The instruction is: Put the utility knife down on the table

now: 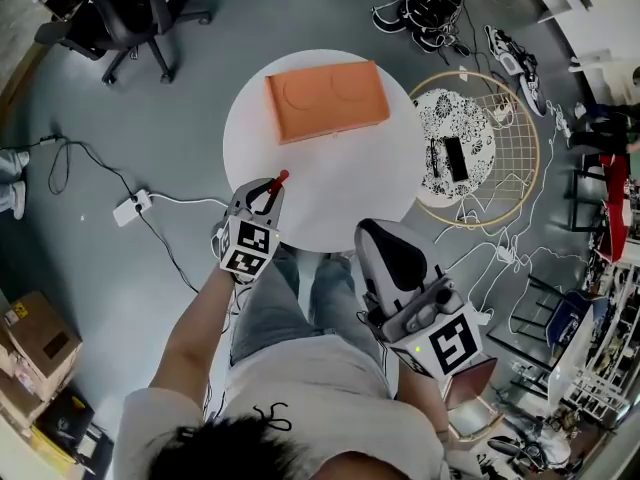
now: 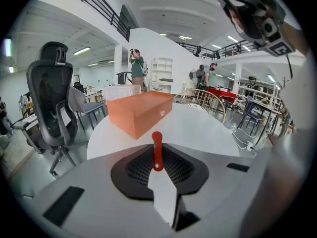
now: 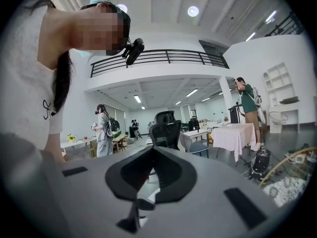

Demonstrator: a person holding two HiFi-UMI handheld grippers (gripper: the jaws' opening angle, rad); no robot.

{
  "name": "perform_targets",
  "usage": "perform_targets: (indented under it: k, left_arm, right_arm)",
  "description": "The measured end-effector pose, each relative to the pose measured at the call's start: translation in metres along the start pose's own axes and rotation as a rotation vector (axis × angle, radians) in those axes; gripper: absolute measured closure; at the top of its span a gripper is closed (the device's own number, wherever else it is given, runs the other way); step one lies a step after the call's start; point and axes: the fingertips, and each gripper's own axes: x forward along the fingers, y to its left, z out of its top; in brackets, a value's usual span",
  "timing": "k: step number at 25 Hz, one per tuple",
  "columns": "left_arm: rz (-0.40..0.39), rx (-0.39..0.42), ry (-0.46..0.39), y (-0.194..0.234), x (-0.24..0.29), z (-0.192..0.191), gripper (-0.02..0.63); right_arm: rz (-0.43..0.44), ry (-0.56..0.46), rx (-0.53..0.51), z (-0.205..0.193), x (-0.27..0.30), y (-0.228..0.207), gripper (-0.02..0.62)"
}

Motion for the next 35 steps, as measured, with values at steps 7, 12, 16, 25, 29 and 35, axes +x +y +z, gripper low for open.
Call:
perform_targets:
  k: [7, 12, 16, 25, 29, 35]
  left_arm:
    - [-0.001, 0.021, 0.070, -0.006, 0.017, -0.015, 0.548]
    - [0.000, 0.037, 0.130, -0.008, 0.023, -0.029, 0.548]
    - [-0.006, 0.041, 0.158, -0.009, 0.024, -0.039, 0.548]
    - [-0.006, 0.028, 0.154, -0.007, 0.027, -0.043, 0.543]
    - [-0.013, 0.044, 0.145, -0.008, 0.025, -0.043, 0.541]
    - [-0.021, 0.049, 0.150, -0.009, 0.022, -0.044, 0.541]
  right_arm:
    - [-0.020, 0.013, 0.001, -0.002, -0.009, -0.010, 0.586]
    - [-0.032, 0.012, -0.001, -0.002, -0.012, -0.014, 0.586]
    - [-0.034, 0.015, 0.001, -0.002, -0.013, -0.013, 0.586]
    - [-0.031, 0.017, 0.000, -0.003, -0.012, -0.014, 0.586]
    - [-0.025, 0.021, 0.003, -0.003, -0.011, -0.011, 0.586]
    - [-0.018, 0.014, -0.005, 0.000, -0.011, -0.009, 0.586]
